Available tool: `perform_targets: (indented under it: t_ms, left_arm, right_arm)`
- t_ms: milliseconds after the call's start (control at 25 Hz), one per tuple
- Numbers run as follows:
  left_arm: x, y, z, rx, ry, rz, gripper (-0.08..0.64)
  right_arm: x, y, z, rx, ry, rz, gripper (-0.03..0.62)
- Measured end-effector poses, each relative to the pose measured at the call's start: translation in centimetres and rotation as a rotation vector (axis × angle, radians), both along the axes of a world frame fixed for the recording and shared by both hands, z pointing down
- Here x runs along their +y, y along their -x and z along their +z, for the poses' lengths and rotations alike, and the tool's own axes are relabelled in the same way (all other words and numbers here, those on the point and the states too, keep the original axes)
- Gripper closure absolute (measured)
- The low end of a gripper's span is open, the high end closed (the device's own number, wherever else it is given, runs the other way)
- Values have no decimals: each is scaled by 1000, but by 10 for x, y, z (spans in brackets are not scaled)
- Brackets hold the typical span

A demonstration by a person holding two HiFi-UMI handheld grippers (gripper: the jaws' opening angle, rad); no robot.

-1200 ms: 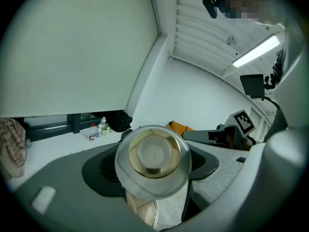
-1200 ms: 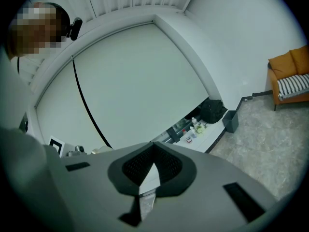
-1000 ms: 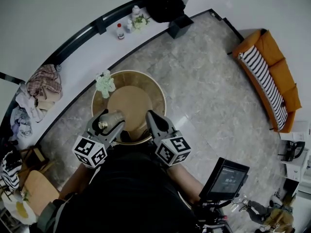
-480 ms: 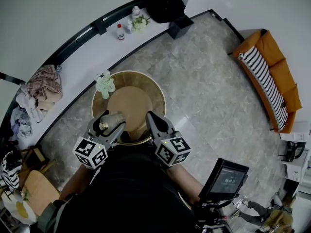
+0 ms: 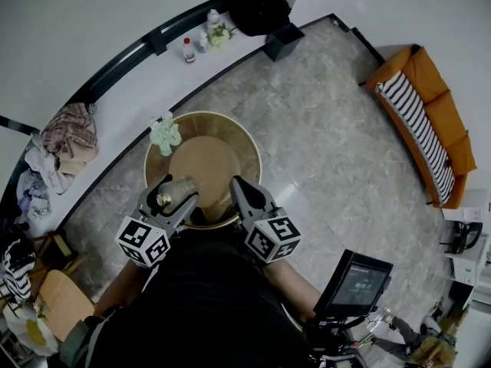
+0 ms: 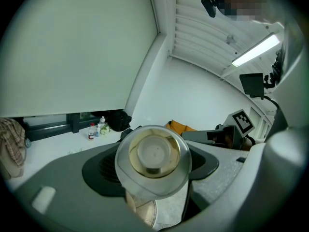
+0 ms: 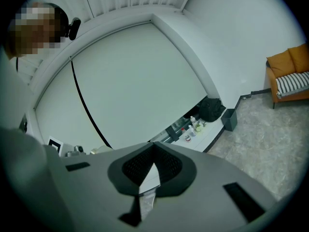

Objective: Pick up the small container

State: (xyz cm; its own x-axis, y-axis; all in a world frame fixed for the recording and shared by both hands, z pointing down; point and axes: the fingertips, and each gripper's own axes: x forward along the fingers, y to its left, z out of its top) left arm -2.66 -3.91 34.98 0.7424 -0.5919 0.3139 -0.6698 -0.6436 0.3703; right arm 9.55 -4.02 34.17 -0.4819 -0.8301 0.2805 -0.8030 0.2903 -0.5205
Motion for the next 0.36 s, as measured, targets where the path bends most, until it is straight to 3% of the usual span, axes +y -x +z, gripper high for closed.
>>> perform_targets:
  t_ms: [360]
  left_arm:
    - [-1, -3, 9, -11, 10, 5, 227]
  right_arm:
    - [2, -3, 3, -1, 5, 6, 586]
